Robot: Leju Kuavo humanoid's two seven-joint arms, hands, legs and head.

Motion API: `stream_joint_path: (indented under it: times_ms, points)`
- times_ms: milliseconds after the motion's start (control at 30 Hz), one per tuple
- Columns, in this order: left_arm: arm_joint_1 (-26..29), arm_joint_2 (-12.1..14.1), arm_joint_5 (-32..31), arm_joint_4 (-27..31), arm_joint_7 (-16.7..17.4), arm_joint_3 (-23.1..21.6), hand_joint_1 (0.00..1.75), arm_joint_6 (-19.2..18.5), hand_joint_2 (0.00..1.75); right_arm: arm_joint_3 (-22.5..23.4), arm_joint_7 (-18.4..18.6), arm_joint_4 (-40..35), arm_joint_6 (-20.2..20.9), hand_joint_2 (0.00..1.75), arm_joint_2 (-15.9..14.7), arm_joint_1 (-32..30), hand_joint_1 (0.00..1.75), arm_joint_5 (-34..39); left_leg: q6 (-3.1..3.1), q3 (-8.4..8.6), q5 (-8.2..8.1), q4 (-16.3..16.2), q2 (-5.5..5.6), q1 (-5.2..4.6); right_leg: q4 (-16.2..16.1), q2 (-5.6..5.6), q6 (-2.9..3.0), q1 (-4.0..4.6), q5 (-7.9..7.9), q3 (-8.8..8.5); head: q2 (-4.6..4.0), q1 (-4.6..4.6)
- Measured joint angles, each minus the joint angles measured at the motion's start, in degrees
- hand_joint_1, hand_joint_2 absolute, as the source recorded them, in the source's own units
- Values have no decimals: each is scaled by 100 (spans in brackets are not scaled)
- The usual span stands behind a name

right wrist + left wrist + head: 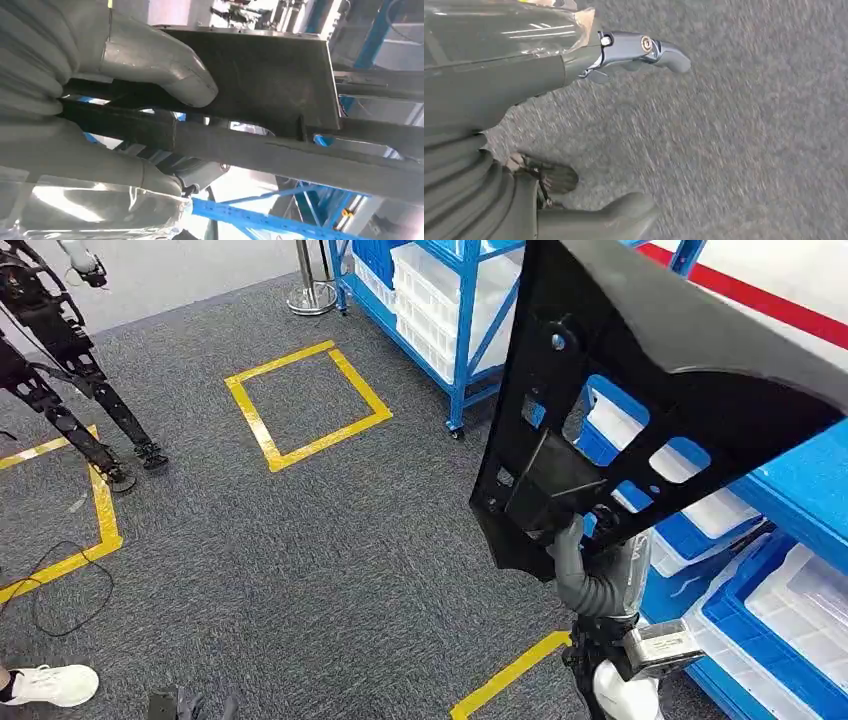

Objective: Take the parts from the cabinet and place them on the table.

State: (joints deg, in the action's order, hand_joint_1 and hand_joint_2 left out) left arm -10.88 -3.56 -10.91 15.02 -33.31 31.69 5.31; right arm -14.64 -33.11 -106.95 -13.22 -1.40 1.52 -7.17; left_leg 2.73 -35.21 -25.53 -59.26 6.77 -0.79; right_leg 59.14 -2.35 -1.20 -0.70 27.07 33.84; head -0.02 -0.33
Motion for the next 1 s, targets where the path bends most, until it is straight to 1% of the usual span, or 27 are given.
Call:
stream_joint_path:
  times_ms: [67, 100, 133, 167, 233, 267, 300, 333, 367, 400, 433, 467, 500, 567, 600, 633, 667, 700, 733, 767, 800, 833, 867, 900, 933, 967, 1000]
  points:
    - [49, 22, -7, 0, -7, 15, 0, 19, 175, 0, -2, -19, -6, 175, 2, 5, 175, -65, -72, -23, 18, 21, 82, 40, -8, 95, 68, 15, -16, -20, 0, 9]
    - [73, 42, -4, -2, -4, 24, 0, 24, 175, 0, -4, -46, -20, 175, 17, 7, 175, -87, -74, -23, -22, -7, 25, 68, -79, 155, 131, -58, -56, -50, 0, 11]
    - [89, 42, -4, -2, -9, 24, 0, 15, 175, 2, -2, -61, -20, 175, 35, 4, 175, -92, -114, -76, -138, -168, -276, 51, -109, 188, 163, -41, -61, -76, 0, -11]
    - [82, 42, -2, 0, -24, 28, 0, 15, 175, 7, -2, -90, -20, 175, 46, -5, 175, -83, -151, -227, -329, -481, -445, 70, -109, 246, 197, -39, -58, -83, 0, -39]
    - [93, 44, 0, -2, -63, 35, 0, 15, 175, 17, -4, -109, -17, 175, 44, -26, 175, -72, -234, -638, -693, -1310, -572, 126, -109, 368, 210, -30, -48, -86, 0, -37]
    - [110, 44, -2, -2, -77, 35, 0, 11, 175, 20, -9, -109, -17, 175, 46, -39, 175, -72, -277, -794, -755, -1590, -589, 153, -108, 430, 216, -29, -42, -82, 0, -42]
    - [132, 44, -2, -2, -96, 39, 0, 6, 175, 20, -11, -109, -18, 175, 46, -47, 175, -70, -303, -811, -685, -1594, -606, 186, -108, 487, 218, -30, -39, -85, 0, -42]
    - [143, 46, -2, -2, -114, 52, 0, -4, 175, 22, -11, -109, -17, 175, 44, -49, 175, -52, -322, -711, -525, -1375, -634, 209, -108, 542, 218, -31, -36, -86, 0, -39]
    - [145, 50, -11, -2, -140, 72, 0, -26, 175, 22, -11, -109, -17, 175, 46, -49, 175, -39, -333, -499, -297, -952, -685, 227, -107, 592, 205, -34, -27, -90, 0, -44]
    - [140, 57, -61, 0, -168, 79, 0, -31, 175, 24, -11, -111, -18, 175, 46, -50, 175, -37, -332, -221, -84, -445, -807, 232, -107, 645, 196, -36, -22, -101, 0, -41]
    - [124, 57, -118, 0, -184, 79, 0, -31, 175, 24, -11, -127, -20, 175, 46, -55, 175, -39, -314, 20, 1, -53, -1116, 220, -106, 690, 170, -8, -7, -122, 0, -48]
    - [88, 61, -144, 2, -186, 79, 0, -29, 175, 28, -17, -142, -28, 175, 44, -72, 175, -39, -298, 46, -44, 39, -1122, 153, -88, 740, 122, 51, 24, -115, 0, -51]
    - [81, 59, -181, 2, -188, 79, 0, -29, 175, 33, -20, -151, -35, 175, 44, -71, 175, -42, -249, 23, -41, 36, -1042, 148, -101, 792, 96, 48, 22, -127, 0, 4]
    - [103, 72, -195, 2, -177, 79, 0, -50, 175, 31, -24, -155, -35, 175, 48, -88, 175, -39, -180, 7, -47, 40, -930, 101, -125, 902, 30, 13, 32, -166, 0, 2]
    - [107, 83, -225, 2, -157, 79, 0, -105, 175, 33, -26, -175, -35, 175, 48, -98, 175, -39, -118, 52, 1, 102, -866, 119, -101, 906, -17, 45, 59, -196, 0, -2]
    - [114, 83, -251, 2, -144, 76, 0, -142, 175, 37, -31, -181, -35, 175, 46, -105, 175, -39, -82, 82, 30, 130, -821, 148, 24, 653, -28, 8, 128, -108, 0, 4]
    - [94, 83, -293, 0, -105, 76, 0, -173, 175, 53, -48, -195, -37, 175, 44, -123, 175, -39, -38, 78, 47, 129, -757, 151, 327, 436, 6, -4, 293, 8, 0, 0]
    - [84, 94, -302, 2, -72, 79, 0, -197, 175, 57, -57, -205, -35, 175, 44, -157, 175, -39, -3, 77, 49, 130, -705, 150, 741, 352, 49, -11, 478, 204, 0, 39]
    - [86, 96, -299, 2, -52, 79, 0, -239, 175, 59, -57, -203, -35, 175, 44, -199, 175, -35, -2, 73, 48, 129, -624, 149, 1210, 312, 74, -19, 656, 441, 0, 33]
    - [100, 98, -297, 0, -33, 79, 0, -256, 175, 65, -57, -203, -35, 175, 44, -238, 175, -28, -2, 71, 47, 128, -548, 149, 1550, 300, 67, -18, 750, 625, 0, 50]
    - [123, 96, -297, -2, -28, 79, 0, -295, 175, 66, -57, -203, -35, 175, 44, -263, 175, -22, -2, 72, 47, 127, -473, 147, 1657, 287, 36, -19, 732, 701, 0, 46]
    - [146, 96, -297, -2, -28, 79, 0, -308, 175, 74, -57, -203, -35, 175, 39, -269, 175, -20, -4, 73, 47, 122, -391, 148, 1488, 281, -19, -25, 616, 637, 0, 48]
    - [158, 96, -297, -2, -28, 79, 0, -345, 175, 83, -57, -205, -33, 175, 41, -269, 175, -24, -10, 80, 47, 120, -312, 150, 1127, 270, -75, -31, 444, 473, 0, 59]
    - [165, 96, -297, -2, -28, 79, 0, -358, 175, 83, -59, -216, -33, 175, 44, -269, 175, -39, -24, 89, 43, 115, -228, 155, 597, 211, -137, -65, 223, 222, 0, 59]
    - [171, 96, -297, -2, -28, 79, 0, -383, 175, 83, -59, -221, -28, 175, 46, -271, 175, -41, -56, 82, 35, 101, -164, 155, 171, -9, -178, -113, 78, 23, 0, 66]
    - [168, 98, -299, -2, -28, 79, 0, -404, 175, 87, -57, -223, -20, 175, 50, -278, 175, -41, -109, 51, 10, 37, -109, 96, -26, -129, -154, -117, 50, -22, 0, 74]
    - [177, 103, -308, -2, -42, 79, 0, -407, 175, 92, -55, -234, -13, 175, 68, -298, 175, -44, -135, 38, 9, 55, -49, 113, -8, -59, -85, -119, 25, -62, 0, 63]
